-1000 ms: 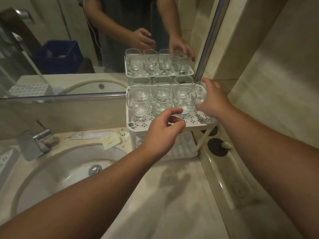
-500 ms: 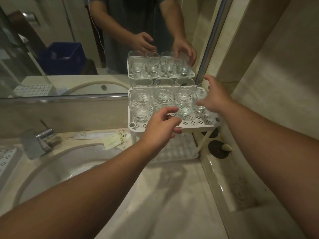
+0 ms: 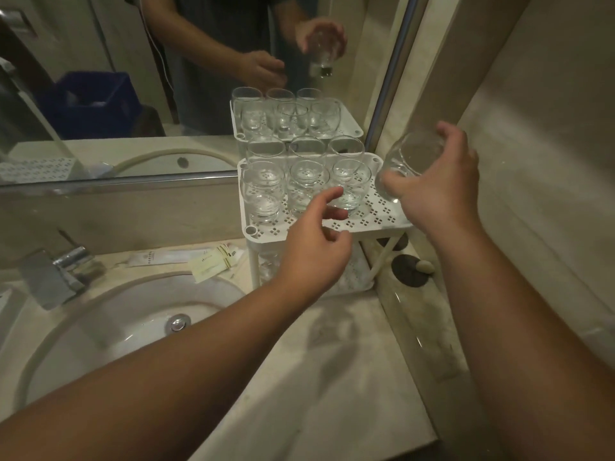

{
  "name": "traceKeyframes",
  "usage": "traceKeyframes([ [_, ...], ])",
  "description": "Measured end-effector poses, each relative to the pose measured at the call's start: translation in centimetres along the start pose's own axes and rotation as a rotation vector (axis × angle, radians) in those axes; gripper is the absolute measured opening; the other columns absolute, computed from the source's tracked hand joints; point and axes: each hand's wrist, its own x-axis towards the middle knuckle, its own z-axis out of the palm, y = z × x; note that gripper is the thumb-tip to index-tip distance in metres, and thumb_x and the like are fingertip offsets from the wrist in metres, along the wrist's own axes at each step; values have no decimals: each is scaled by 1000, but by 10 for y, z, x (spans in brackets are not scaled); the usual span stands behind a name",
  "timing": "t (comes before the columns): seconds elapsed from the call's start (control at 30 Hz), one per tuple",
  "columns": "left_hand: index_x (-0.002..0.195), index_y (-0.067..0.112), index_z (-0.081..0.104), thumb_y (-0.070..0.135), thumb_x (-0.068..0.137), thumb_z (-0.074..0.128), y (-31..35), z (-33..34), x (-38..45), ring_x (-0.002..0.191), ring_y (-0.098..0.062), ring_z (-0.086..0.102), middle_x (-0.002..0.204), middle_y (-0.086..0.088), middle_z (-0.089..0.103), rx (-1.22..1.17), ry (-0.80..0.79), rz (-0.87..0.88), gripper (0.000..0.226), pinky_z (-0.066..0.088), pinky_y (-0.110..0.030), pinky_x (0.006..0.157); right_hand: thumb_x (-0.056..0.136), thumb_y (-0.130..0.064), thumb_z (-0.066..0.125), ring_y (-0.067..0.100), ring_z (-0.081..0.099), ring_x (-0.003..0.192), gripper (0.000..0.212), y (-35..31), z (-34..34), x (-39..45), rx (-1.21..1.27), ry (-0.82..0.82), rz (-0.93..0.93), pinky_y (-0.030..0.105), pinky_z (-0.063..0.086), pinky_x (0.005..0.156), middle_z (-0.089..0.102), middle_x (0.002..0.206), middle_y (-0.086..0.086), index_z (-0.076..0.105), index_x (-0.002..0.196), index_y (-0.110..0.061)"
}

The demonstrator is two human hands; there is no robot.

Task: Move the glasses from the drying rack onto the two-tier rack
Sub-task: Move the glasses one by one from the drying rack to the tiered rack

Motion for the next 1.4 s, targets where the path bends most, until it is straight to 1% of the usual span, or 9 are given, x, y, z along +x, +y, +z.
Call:
traceKeyframes([
  [0.2,141,45,36,10,87,58,-32,-3,-40,84,-9,62,121,17,54,224,-69,242,69,53,-23,65,63,-37,86,12,54,104,79,7,-15,-87,74,-88,-37,20,44,84,47,126,-2,48,131,-31],
  [0.33,142,38,41,6,86,58,-60,-10,-60,87,-11,61,118,14,53,255,-155,208,67,54,-30,71,60,-32,88,13,53,104,81,20,1,-128,70,-168,2,28,46,91,46,124,-3,49,130,-29],
  [0.5,144,34,39,10,82,56,-90,-27,-82,115,-2,49,128,12,47,375,-154,128,69,48,-24,92,60,-32,89,5,48,109,83,35,34,-159,126,-239,99,21,42,92,44,126,-5,47,133,-31],
  [0.73,145,23,46,19,84,51,-122,-44,-82,101,-4,54,112,9,54,459,-147,-76,62,52,-31,86,65,-30,89,12,50,113,83,51,94,-176,144,-388,169,19,40,90,36,128,-7,46,135,-28],
  [0.93,147,28,45,11,88,52,-139,-41,-58,91,7,63,123,19,61,280,-106,-388,62,45,-5,72,63,-28,91,13,49,105,88,65,143,-155,121,-471,170,1,31,74,33,124,-2,45,139,-24],
  [1.03,149,28,40,7,85,53,-142,-33,-47,82,6,66,130,14,59,109,-82,-552,68,54,-17,71,72,-21,85,22,52,114,79,74,164,-145,63,-489,153,8,29,79,41,128,10,46,141,-20],
  [1.13,151,28,36,9,86,58,-145,-24,-37,108,-9,64,136,11,59,0,-60,-656,71,55,-39,94,75,-19,81,22,50,117,75,84,181,-137,37,-525,146,13,32,84,41,132,10,45,141,-23],
  [1.27,152,28,32,-1,89,56,-150,-17,-24,83,-13,64,135,8,58,-105,-44,-746,73,54,-38,77,77,-20,79,26,44,125,70,95,200,-126,-47,-572,134,20,35,86,40,135,12,45,138,-19],
  [1.4,154,27,27,-6,89,53,-157,-15,-14,87,-18,63,142,7,53,-163,-61,-801,77,46,-36,72,79,-23,76,28,33,135,71,106,215,-121,-109,-610,145,24,31,94,37,140,13,42,140,-14],
])
